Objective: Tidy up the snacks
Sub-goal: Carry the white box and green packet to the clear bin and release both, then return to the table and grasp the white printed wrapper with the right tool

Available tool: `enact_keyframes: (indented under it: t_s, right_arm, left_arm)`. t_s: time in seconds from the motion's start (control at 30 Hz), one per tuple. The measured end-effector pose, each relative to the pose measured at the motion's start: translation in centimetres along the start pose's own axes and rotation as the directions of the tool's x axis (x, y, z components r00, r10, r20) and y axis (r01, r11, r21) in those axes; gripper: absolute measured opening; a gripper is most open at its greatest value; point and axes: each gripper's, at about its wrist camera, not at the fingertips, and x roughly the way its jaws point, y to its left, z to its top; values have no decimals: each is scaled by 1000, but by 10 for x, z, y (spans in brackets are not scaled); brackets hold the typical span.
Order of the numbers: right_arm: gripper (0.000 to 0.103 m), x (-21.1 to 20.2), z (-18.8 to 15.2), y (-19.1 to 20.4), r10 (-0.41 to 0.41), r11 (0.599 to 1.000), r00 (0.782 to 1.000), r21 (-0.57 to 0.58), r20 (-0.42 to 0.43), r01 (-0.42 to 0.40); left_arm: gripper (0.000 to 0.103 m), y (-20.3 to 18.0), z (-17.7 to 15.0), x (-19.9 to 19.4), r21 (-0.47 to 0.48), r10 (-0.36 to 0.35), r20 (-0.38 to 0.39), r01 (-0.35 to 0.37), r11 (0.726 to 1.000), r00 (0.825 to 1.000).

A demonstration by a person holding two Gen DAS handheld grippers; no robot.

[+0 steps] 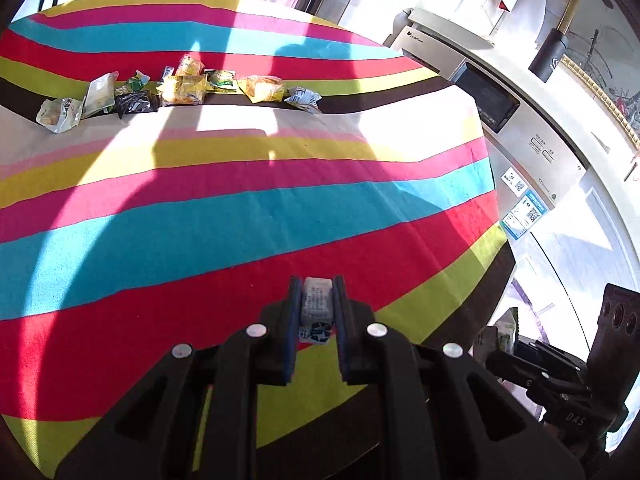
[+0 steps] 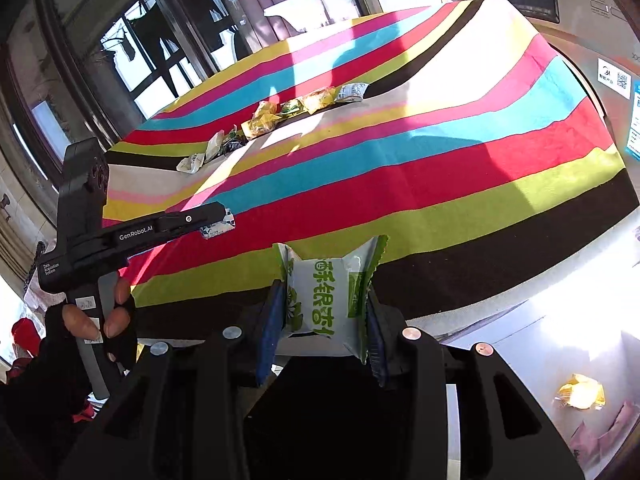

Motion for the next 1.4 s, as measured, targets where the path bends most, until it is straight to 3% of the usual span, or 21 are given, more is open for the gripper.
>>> enact_keyframes:
  t_s: [0.37, 0.63, 0.87, 0.93, 1.0, 1.03, 1.07, 1.2, 1.3, 1.4]
  right_arm:
    - [38, -37, -22, -51, -91, 991, 995, 106, 34, 87]
    - [38, -56, -38, -97, -202, 959, 978, 214, 45, 188]
    - [40, -79, -46, -132, -343, 906, 939, 280, 39, 319]
    - [42, -82, -47, -140, -380, 887, 924, 297, 31, 355]
    - [50, -85, -50, -149, -442, 852, 897, 316, 3, 418]
    - [70, -85, -53, -155, -485, 821, 874, 336, -19, 462]
    - [76, -86, -55, -160, -511, 795, 859, 361, -32, 487]
    - [76, -89, -60, -169, -495, 786, 868, 410, -34, 463]
    - [76, -84, -55, -157, -482, 807, 876, 379, -23, 454]
    - [76, -68, -45, -139, -431, 851, 902, 319, -28, 417]
  left_arm:
    - [15, -109, -25, 33, 221, -121, -143, 151, 963, 982]
    - [15, -180, -51, 53, 368, -188, -254, 275, 888, 949]
    - [16, -224, -73, 66, 461, -214, -308, 342, 819, 927]
    - [32, -233, -77, 66, 465, -240, -321, 374, 802, 916]
    - [82, -236, -78, 61, 457, -292, -317, 415, 787, 903]
    - [91, -237, -78, 56, 454, -322, -303, 433, 779, 897]
    - [98, -236, -77, 52, 459, -336, -280, 433, 776, 899]
    - [100, -217, -64, 42, 509, -284, -183, 338, 792, 941]
    - [100, -169, -38, 42, 455, -184, -83, 202, 867, 979]
    - [100, -96, -6, 40, 315, -54, -9, 54, 948, 998]
